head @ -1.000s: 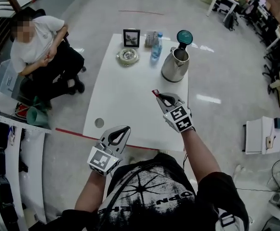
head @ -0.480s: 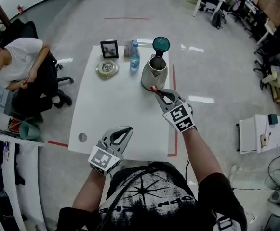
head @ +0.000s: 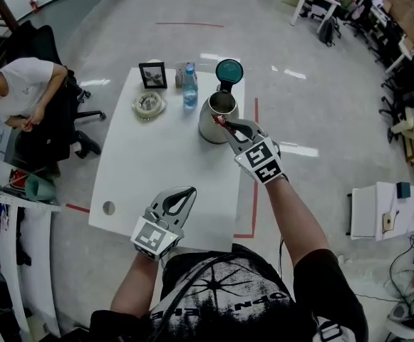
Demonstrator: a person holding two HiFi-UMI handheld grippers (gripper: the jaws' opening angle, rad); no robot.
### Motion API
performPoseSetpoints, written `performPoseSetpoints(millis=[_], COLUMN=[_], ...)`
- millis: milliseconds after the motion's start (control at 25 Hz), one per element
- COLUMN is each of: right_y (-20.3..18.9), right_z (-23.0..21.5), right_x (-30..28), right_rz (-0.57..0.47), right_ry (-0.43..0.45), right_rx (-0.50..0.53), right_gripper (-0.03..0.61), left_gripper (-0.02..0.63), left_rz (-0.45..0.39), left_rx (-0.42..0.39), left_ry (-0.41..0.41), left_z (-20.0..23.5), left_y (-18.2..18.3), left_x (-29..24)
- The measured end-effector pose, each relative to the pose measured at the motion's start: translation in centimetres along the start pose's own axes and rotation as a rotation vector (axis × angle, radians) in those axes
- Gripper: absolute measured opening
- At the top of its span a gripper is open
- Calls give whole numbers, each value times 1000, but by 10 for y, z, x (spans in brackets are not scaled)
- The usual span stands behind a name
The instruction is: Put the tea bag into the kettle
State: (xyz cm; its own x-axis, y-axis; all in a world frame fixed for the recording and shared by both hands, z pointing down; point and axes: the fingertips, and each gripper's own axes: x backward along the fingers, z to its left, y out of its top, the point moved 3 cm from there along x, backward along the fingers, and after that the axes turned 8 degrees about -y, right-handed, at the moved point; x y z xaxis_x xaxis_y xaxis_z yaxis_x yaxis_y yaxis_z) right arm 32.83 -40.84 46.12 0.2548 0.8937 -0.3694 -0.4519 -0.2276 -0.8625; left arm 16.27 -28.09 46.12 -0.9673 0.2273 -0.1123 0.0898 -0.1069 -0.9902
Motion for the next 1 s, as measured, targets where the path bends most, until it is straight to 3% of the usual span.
performPoseSetpoints(millis=[320,1000], right_y=[-13,-24], right_z=[-33,-63], right_x=[-30,-92], right_rz=[7,65], right_ry=[40,68], right_rx=[18,8], right_gripper=[40,40], left_gripper=[8,8], left_rz=[22,47], left_rx=[29,41], left_ry=[93,167], left_z=[5,14], left_y=[1,-5], left_x=[-22,-28])
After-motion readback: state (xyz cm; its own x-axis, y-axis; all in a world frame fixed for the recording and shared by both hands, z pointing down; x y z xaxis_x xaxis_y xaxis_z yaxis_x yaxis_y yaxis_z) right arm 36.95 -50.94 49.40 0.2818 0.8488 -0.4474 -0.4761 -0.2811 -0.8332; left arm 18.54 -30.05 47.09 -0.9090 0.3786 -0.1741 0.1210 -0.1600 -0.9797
